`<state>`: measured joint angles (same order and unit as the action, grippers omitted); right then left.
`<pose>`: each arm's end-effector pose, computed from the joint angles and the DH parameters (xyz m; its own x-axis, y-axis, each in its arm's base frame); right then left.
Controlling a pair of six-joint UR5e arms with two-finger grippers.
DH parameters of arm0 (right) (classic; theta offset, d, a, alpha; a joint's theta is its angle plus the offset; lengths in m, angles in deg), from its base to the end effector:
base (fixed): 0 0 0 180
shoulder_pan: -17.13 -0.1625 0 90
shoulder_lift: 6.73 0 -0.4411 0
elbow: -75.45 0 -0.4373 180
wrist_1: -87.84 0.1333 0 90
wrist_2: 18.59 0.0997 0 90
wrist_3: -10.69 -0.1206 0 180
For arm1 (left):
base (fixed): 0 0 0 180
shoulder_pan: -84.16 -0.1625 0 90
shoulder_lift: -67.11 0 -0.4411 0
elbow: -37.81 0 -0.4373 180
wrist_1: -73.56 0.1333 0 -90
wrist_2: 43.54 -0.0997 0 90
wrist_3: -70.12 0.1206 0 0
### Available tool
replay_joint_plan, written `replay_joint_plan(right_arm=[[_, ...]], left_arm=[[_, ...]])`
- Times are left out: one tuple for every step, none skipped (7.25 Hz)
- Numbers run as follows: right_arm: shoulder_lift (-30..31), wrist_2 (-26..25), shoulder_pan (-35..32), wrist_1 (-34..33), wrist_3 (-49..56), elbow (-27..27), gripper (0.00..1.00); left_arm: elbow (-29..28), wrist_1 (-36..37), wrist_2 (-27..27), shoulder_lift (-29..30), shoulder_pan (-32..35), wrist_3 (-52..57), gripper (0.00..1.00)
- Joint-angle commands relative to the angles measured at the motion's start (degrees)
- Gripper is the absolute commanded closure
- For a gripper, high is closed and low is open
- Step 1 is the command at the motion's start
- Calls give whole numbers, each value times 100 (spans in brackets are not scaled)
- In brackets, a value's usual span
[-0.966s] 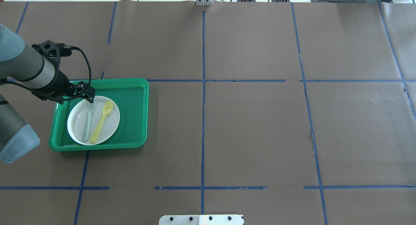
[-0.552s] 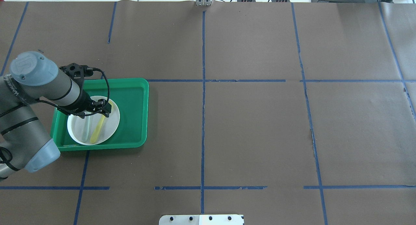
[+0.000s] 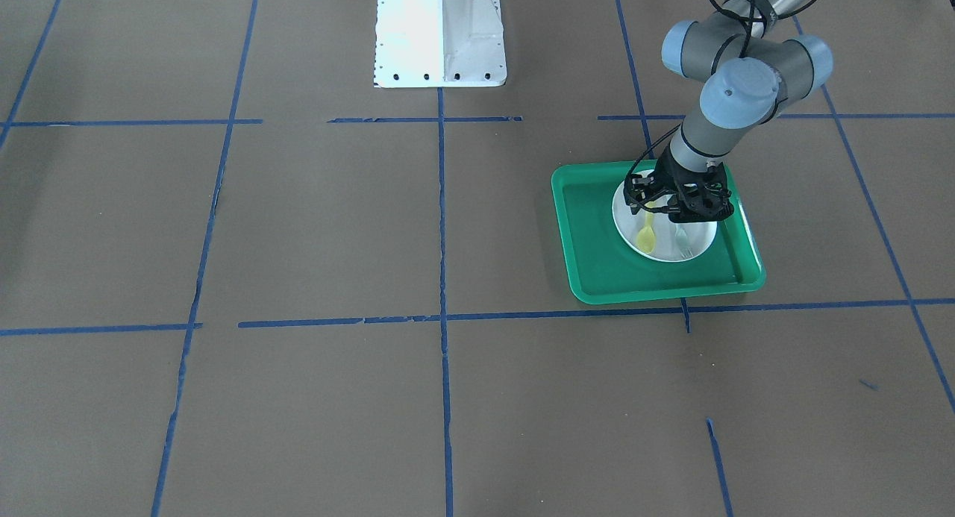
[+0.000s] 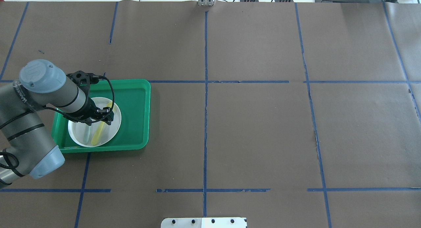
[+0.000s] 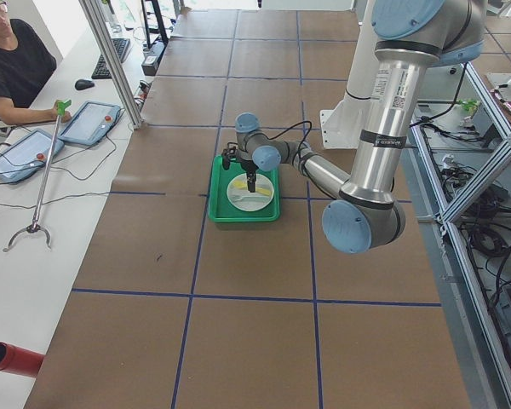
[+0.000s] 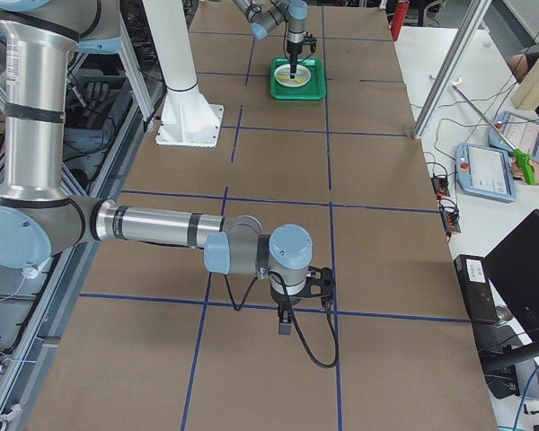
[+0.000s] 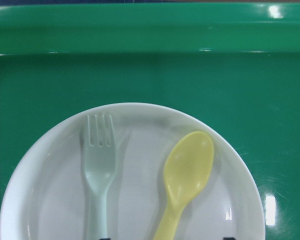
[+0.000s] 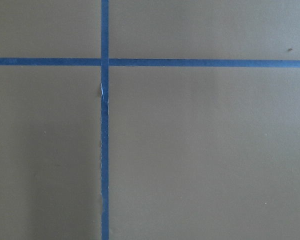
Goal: Place spoon
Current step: 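Move the left gripper over the yellow spoon on the white plate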
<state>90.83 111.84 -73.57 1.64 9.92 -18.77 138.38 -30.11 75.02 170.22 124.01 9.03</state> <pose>0.0609 -0.4782 0.7162 0.7610 0.0175 0.6485 -0.0224 0.9997 -0.0007 0.4460 -0.4708 0.4402 0.6987 -0.0301 -0.7148 0.0027 0.9992 -0.0394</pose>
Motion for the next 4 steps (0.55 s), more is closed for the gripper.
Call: replay_joint_plan(right_arm=[[0, 0, 0, -1, -1, 0, 0], [0, 0, 0, -2, -1, 0, 0], [0, 0, 0, -2, -1, 0, 0], [0, 0, 0, -2, -1, 0, 0]], left_arm=[[-98, -109, 0, 16, -47, 0, 30], [-177, -258, 0, 34, -47, -8, 30], [-178, -276, 0, 34, -47, 0, 32], [-187, -277, 0, 25, -47, 9, 37]])
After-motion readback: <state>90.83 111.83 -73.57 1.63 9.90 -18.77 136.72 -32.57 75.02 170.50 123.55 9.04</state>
